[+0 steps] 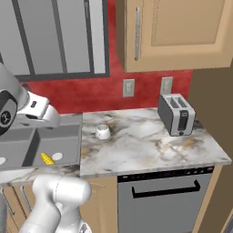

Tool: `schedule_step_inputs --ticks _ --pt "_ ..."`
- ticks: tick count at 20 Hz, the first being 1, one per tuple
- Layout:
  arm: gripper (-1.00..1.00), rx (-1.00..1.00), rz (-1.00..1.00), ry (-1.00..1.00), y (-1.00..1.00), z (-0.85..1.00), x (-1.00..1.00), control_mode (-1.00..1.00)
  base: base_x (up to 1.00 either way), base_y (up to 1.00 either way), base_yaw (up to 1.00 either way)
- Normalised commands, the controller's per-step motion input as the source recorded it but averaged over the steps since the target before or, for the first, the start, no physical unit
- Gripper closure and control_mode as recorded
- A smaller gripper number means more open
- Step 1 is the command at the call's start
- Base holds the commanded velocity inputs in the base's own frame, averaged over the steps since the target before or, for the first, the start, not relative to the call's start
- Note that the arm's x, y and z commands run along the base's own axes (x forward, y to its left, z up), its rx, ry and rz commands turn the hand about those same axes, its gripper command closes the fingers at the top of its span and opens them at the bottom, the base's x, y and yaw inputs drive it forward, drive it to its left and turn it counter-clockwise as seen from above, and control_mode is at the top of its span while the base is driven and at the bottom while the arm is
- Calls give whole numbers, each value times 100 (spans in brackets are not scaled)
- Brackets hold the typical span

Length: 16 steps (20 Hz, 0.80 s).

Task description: Clear the mugs and bowl far away from the sink.

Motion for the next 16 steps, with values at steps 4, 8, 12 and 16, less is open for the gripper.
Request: schedule_step_inputs --ticks 4,8,12,16 --pt "-100 0 -22 0 -5 -29 31 -100 0 0 0" --pt "-100 7 -11 7 -21 -36 32 -100 0 0 0" --pt "-100 12 0 9 -26 -39 21 -100 0 0 0" --pt "-100 5 0 8 -15 -35 24 -100 0 0 0"
